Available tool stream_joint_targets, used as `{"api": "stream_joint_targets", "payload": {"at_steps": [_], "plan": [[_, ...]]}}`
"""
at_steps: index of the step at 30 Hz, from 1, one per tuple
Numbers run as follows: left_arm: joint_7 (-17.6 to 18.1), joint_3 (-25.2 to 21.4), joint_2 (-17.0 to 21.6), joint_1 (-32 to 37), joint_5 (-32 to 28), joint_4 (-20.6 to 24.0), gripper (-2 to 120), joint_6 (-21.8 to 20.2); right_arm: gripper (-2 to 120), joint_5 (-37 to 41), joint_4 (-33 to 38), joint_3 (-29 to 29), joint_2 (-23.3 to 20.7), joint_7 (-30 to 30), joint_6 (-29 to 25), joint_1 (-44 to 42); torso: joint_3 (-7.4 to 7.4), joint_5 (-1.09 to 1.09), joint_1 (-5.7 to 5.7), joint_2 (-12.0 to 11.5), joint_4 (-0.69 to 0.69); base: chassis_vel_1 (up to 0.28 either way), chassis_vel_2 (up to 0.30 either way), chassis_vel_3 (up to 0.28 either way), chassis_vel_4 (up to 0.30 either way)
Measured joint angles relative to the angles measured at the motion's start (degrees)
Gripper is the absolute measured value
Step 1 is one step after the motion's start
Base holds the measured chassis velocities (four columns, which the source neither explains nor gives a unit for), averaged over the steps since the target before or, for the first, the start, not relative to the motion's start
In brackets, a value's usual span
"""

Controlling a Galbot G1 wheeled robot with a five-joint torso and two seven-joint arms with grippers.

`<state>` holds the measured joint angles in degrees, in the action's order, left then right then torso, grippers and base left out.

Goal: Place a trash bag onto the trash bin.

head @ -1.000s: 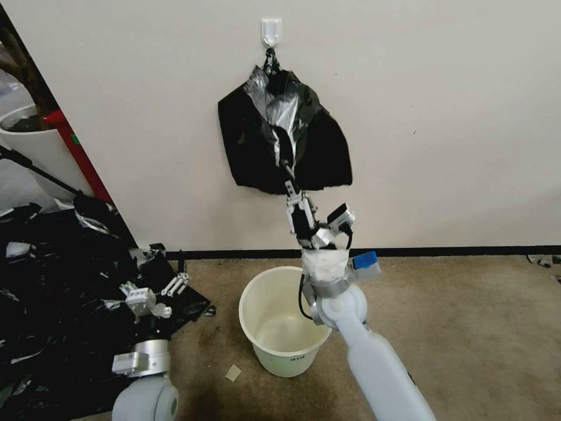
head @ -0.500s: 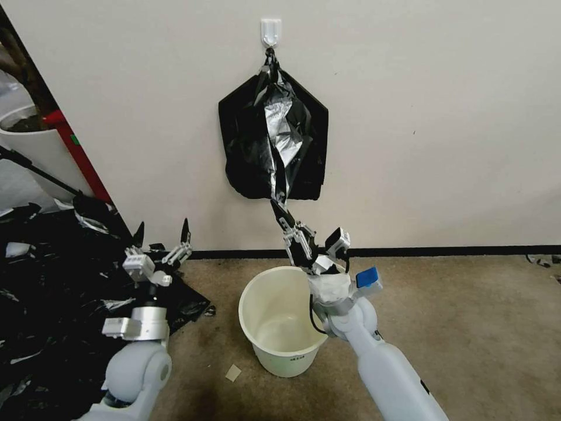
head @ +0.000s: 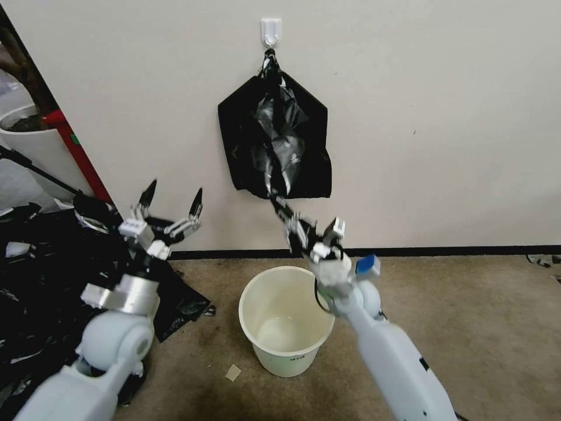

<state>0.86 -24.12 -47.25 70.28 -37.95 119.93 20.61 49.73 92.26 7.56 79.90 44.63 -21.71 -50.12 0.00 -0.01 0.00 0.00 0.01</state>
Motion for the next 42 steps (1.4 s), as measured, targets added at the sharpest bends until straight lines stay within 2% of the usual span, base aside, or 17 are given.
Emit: {"api": "stream_joint_targets", "payload": {"at_steps": [1, 2, 4, 5, 8, 9, 10, 12, 13, 16, 17, 18, 21, 31, 35, 36, 42], "plan": [[0.6, 1.4, 2.5, -2.4, -1.8, 0.2, 100, -1.6, 0, -0.5, 0.2, -0.1, 0.0, -0.4, 0.0, 0.5, 0.00, 0.00, 0.00, 0.0, -0.01, 0.000, 0.000, 0.000, 0.000], [0.6, 1.4, 2.5, -2.4, -1.8, 0.2, 100, -1.6, 0, -0.5, 0.2, -0.1, 0.0, -0.4, 0.0, 0.5, 0.00, 0.00, 0.00, 0.0, -0.01, 0.000, 0.000, 0.000, 0.000], [1.4, 4.6, 7.3, -9.1, -4.7, 0.0, 100, -6.1, 0, -1.4, 0.3, -0.8, 0.0, -0.6, -0.1, 0.6, 0.01, 0.01, 0.00, 0.0, -0.01, 0.000, 0.000, 0.000, 0.000], [1.4, 4.6, 7.3, -9.1, -4.7, 0.0, 100, -6.1, 0, -1.4, 0.3, -0.8, 0.0, -0.6, -0.1, 0.6, 0.01, 0.01, 0.00, 0.0, -0.01, 0.000, 0.000, 0.000, 0.000], [0.7, 9.1, 11.5, -19.1, -8.8, -0.8, 100, -12.1, 0, -2.8, 0.1, -1.2, 0.4, -0.6, -0.5, -0.1, 0.01, 0.00, 0.00, 0.0, -0.02, 0.000, 0.000, 0.000, 0.000], [0.7, 9.1, 11.5, -19.1, -8.8, -0.8, 100, -12.1, 0, -2.8, 0.1, -1.2, 0.4, -0.6, -0.5, -0.1, 0.01, 0.00, 0.00, 0.0, -0.02, 0.000, 0.000, 0.000, 0.000], [0.3, 10.5, 12.4, -21.7, -10.7, -0.7, 100, -14.0, 0, -3.2, 0.0, -1.2, 0.6, -0.6, -0.6, -0.3, 0.00, 0.01, 0.00, 0.0, -0.01, 0.000, 0.000, 0.000, 0.000], [-1.2, 15.7, 14.7, -28.7, -15.8, -0.6, 100, -20.3, 0, -3.8, -0.1, -1.3, 1.0, -0.5, -0.7, -0.5, 0.00, 0.01, 0.00, 0.0, -0.01, 0.000, 0.000, 0.000, 0.000], [-1.2, 15.7, 14.7, -28.7, -15.8, -0.6, 100, -20.3, 0, -3.8, -0.1, -1.3, 1.0, -0.5, -0.7, -0.5, 0.00, 0.01, 0.00, 0.0, -0.01, 0.000, 0.000, 0.000, 0.000], [-2.4, 21.5, 16.1, -36.3, -17.1, -1.5, 100, -28.0, 0, -4.3, -0.1, -1.3, 1.2, -0.4, -0.8, -0.5, 0.01, 0.00, 0.00, 0.0, -0.01, 0.000, 0.000, 0.000, 0.000], [-2.4, 21.5, 16.1, -36.3, -17.1, -1.5, 100, -28.0, 0, -4.3, -0.1, -1.3, 1.2, -0.4, -0.8, -0.5, 0.01, 0.00, 0.00, 0.0, -0.01, 0.000, 0.000, 0.000, 0.000], [-2.5, 23.1, 16.1, -38.9, -17.1, -1.9, 100, -30.8, 0, -4.4, 0.0, -1.4, 1.3, -0.4, -0.8, -0.5, 0.00, 0.01, 0.00, 0.0, -0.02, 0.000, 0.000, 0.000, 0.000], [-1.8, 26.1, 14.5, -43.4, -17.4, -3.0, 100, -35.4, 0, -4.5, 0.3, -1.4, 1.4, -0.4, -0.8, -0.5, 0.00, 0.00, 0.00, 0.0, -0.01, 0.000, 0.000, 0.000, 0.000], [-1.2, 30.7, 10.5, -49.3, -18.1, -5.1, 98, -42.0, 0, -5.0, 0.7, -1.7, 1.5, -0.4, -0.8, -1.3, 0.00, 0.01, 0.00, 0.0, -0.01, 0.000, 0.000, 0.000, 0.000], [0.0, 32.5, 9.2, -51.4, -17.8, -5.9, 81, -45.9, 0, -5.2, 1.3, -1.9, 1.6, -0.3, -0.8, -1.5, 0.00, 0.01, 0.00, 0.0, -0.01, 0.000, 0.000, 0.000, 0.000], [0.0, 32.5, 9.2, -51.4, -17.8, -5.9, 81, -45.9, 0, -5.2, 1.3, -1.9, 1.6, -0.3, -0.8, -1.5, 0.00, 0.01, 0.00, 0.0, -0.01, 0.000, 0.000, 0.000, 0.000], [2.8, 33.5, 7.4, -52.4, -19.0, -6.9, 56, -48.7, 0, -5.2, 2.4, -2.1, 1.6, -0.3, -0.8, -1.5, 0.00, 0.01, 0.00, 0.0, -0.01, 0.000, 0.000, 0.000, 0.000]]}}
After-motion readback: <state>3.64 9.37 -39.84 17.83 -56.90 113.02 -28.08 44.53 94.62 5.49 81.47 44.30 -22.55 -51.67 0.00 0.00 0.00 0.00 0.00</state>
